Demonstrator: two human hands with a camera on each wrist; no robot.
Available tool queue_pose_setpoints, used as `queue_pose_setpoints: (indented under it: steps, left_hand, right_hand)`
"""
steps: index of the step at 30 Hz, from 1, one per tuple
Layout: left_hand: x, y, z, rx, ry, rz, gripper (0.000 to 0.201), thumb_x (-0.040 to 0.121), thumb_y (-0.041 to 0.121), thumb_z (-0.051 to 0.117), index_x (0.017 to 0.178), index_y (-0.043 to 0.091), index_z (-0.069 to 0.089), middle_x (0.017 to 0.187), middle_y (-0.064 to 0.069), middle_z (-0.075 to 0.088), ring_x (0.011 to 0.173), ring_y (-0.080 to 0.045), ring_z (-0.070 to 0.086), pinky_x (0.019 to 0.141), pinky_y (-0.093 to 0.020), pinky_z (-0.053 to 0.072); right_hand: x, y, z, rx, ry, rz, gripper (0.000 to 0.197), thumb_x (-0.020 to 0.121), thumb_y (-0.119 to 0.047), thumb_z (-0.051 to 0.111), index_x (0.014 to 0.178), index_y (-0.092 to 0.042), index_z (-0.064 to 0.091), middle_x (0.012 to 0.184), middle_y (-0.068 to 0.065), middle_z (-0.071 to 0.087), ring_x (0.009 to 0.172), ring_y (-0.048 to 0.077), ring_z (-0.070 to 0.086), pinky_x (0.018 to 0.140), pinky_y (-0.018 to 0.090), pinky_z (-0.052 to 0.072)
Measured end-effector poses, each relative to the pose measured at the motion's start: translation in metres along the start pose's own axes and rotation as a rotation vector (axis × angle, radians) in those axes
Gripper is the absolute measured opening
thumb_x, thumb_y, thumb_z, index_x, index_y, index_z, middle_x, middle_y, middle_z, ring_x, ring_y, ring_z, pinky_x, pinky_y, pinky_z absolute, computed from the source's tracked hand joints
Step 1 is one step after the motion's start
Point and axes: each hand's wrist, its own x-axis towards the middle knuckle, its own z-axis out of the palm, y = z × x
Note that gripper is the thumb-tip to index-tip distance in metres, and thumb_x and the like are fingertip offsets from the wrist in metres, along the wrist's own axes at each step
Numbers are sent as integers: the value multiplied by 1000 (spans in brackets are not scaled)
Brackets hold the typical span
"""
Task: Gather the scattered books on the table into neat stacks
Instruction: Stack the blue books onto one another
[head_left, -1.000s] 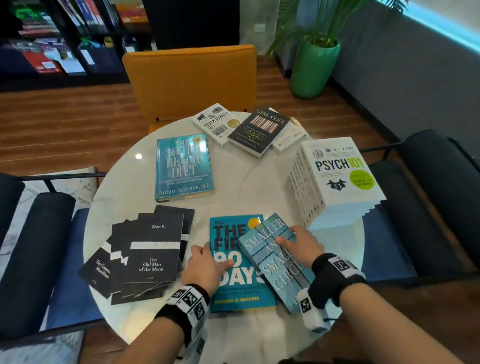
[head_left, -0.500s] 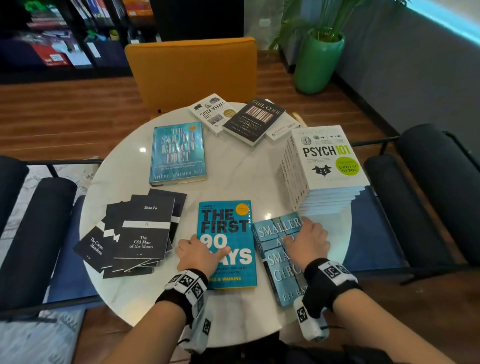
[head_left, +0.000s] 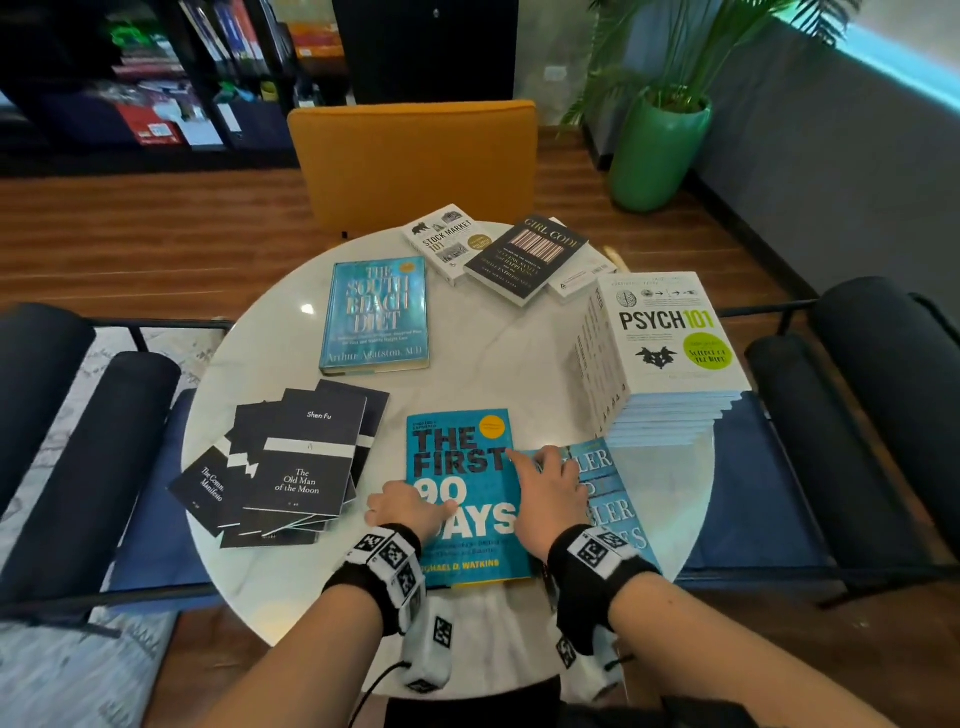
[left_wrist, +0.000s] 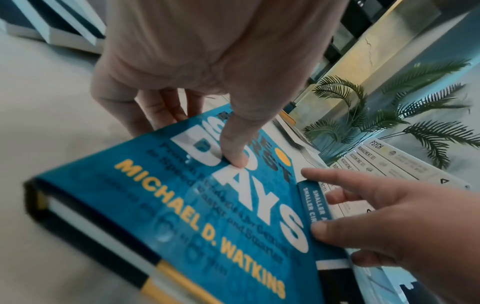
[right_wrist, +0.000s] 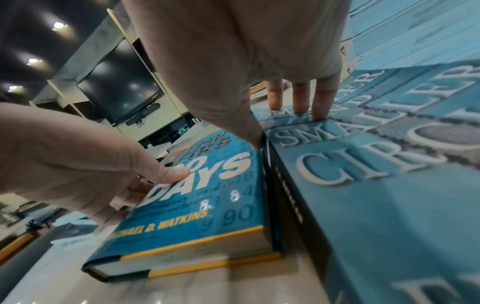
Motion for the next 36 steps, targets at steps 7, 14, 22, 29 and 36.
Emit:
queue_pose_setpoints:
  steps: [7,14,22,29,36]
  left_hand:
    - [-7,4,1,-324,-15,6,66,79,25,77,127,8,35,132,-17,47,121,-33,49,105,-43,42]
    - [-16,7,-31,-674,-49,222,42,92,-1,59,115,11,25,117,-16,55,94,-24,60,73,-28,51]
    - [-5,4,-97,-875,48,315,44,96,7,55,129,9,26,115,-8,54,89,-18,64,69,-27,52]
    - [37,21,-147,-1013,-10,270,41,95,12,59,121,20,28,122,-17,59,100,-32,68,87,-51,56]
    - [102,57,-202,-950,-112,333,58,90,9,66,134,13,28,118,-11,60,86,-21,66,70,-34,55]
  right_hand:
    - [-2,-13,10,-190,1,0,63,94,-36,41,151,-23,18,152,15,16,138,35,19,112,47,24]
    - [3,-7,10,-85,42,-63,56,97,-38,37,150,-34,19,149,8,25,134,30,25,110,45,27]
    - [11,-15,14,-13,-53,-41,66,93,-18,41,152,-27,13,161,-8,3,147,31,5,117,53,11]
    - [66,-83,-60,815,-137,-59,49,101,-51,28,117,-19,62,111,-3,69,104,16,64,86,28,46]
    - [141,-157,-94,1153,-141,-95,24,102,-16,42,119,-7,56,119,13,66,98,25,65,85,32,53]
